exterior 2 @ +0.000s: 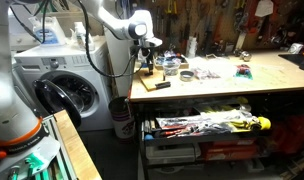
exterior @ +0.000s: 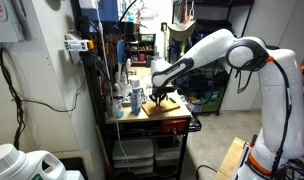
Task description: Pick up the batteries on top of the chopping board and make them stand upright on the board
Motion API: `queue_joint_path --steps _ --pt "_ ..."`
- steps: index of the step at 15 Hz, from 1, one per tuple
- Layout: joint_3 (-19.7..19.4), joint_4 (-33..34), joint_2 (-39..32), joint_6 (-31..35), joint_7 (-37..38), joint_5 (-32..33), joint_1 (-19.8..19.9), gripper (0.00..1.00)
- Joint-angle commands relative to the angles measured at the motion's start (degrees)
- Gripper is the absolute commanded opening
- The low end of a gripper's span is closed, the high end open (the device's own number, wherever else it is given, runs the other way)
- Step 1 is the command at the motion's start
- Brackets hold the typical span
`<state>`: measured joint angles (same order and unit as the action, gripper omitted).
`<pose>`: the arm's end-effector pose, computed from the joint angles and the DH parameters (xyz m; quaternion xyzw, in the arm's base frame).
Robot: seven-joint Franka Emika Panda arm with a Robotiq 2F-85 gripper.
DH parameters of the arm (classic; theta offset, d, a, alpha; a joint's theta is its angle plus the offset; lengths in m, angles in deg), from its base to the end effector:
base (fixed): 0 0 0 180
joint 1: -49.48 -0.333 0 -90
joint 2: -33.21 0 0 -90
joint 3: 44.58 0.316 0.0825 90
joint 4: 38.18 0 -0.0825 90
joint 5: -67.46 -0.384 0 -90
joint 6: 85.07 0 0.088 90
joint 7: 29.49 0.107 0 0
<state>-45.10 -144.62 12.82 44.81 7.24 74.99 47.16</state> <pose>0.6377 0.0170 0.3343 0.9637 -0.2602 0.0425 0.0413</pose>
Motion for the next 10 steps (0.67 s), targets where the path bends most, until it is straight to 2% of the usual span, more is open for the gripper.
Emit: queue_joint_path --steps 1,6,8,10 --pt "-1.1 -0.2 0.3 -1.1 -1.5 -2.0 -0.7 0.04" --pt "-3.0 -4.0 4.0 2.1 3.1 1.8 -2.3 0.04" --pt "-4.2 -6.6 6.4 3.9 7.6 4.0 -3.5 0.04" --pt "-5.2 -9.8 8.9 7.0 12.4 9.1 -4.8 0.04"
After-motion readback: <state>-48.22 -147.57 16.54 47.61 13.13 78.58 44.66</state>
